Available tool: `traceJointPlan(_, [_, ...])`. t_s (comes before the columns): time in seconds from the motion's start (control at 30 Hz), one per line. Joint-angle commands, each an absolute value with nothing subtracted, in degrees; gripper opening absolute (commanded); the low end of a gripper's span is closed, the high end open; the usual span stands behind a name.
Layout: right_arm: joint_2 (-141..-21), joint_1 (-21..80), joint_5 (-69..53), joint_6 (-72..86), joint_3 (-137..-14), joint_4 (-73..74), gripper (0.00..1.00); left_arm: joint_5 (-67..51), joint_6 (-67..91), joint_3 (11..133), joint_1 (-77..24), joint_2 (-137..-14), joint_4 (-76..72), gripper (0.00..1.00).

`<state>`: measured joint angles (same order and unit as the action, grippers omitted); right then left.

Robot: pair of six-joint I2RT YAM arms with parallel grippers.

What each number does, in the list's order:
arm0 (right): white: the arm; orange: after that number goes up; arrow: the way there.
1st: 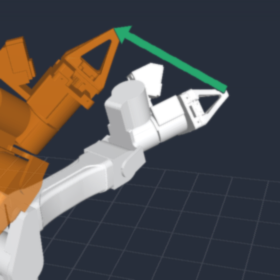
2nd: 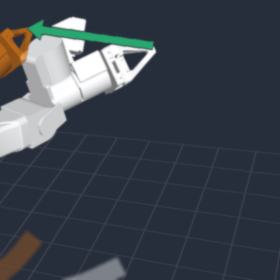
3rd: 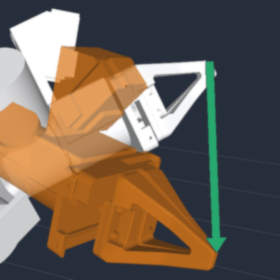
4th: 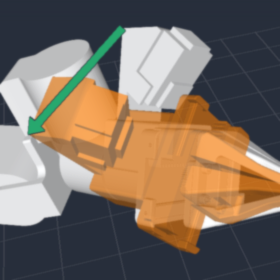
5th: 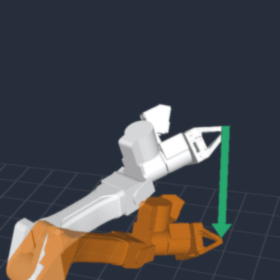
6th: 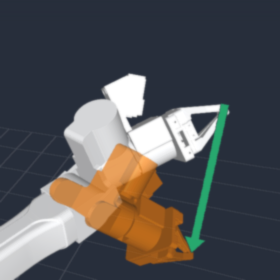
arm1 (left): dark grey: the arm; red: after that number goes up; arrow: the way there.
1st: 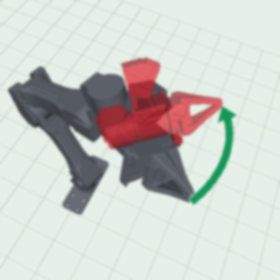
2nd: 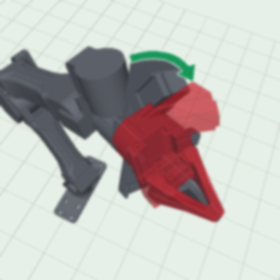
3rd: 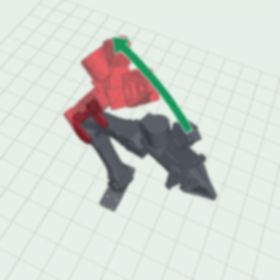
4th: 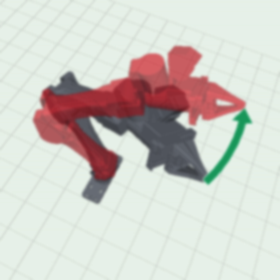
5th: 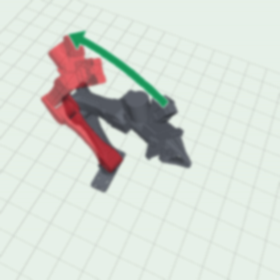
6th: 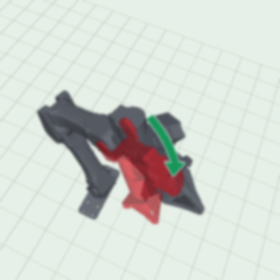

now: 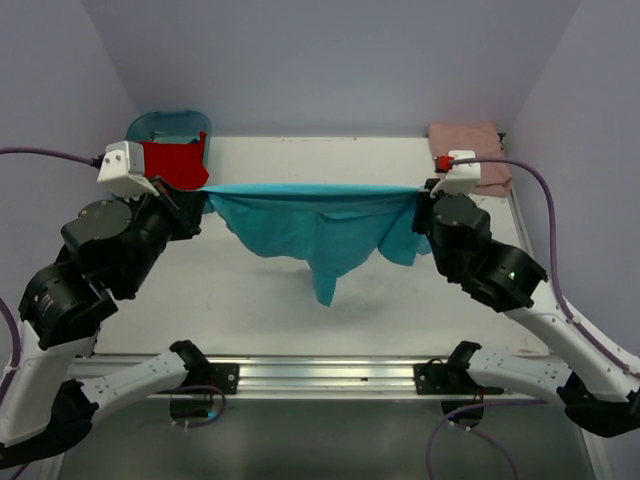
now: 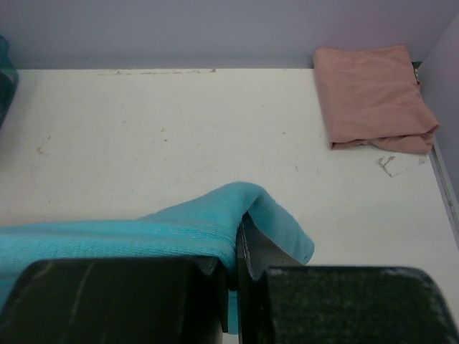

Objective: Fold and stack the t-shirts
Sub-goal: Flatten the tshirt out

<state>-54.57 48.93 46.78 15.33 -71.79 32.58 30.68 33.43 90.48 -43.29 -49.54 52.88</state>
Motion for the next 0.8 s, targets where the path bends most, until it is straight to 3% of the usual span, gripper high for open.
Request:
traceJointPlan(0.0, [-59.23,48.52,52.02,14.76,-75.49,36.3,0.0,37.53,31.65,91.15,-42.98,-51.5,50.46,0.05])
traceJointPlan(0.17, [-63.9,48.52,50.72,17.05,-78.83,39.11,0.0,33.67,31.46,92.98,-42.89,-55.72,48.43,0.02])
traceJointPlan(0.4, [-56.08,48.52,40.0,15.65,-76.03,39.29,0.0,31.47,32.52,89.85,-42.98,-50.82,45.89,0.0])
traceJointPlan(0.57, [-50.11,48.6,23.85,12.4,-72.43,39.11,0.0,15.41,28.83,83.06,-42.98,-47.38,39.3,0.0])
traceJointPlan(0.7, [-38.72,48.6,2.87,10.9,-70.58,37.18,0.0,-1.81,27.68,82.27,-42.98,-42.82,34.48,0.0])
traceJointPlan(0.77, [-35.44,48.52,1.58,12.47,-70.66,36.3,0.0,-7.02,28.3,82.44,-42.89,-41.14,33.4,0.0])
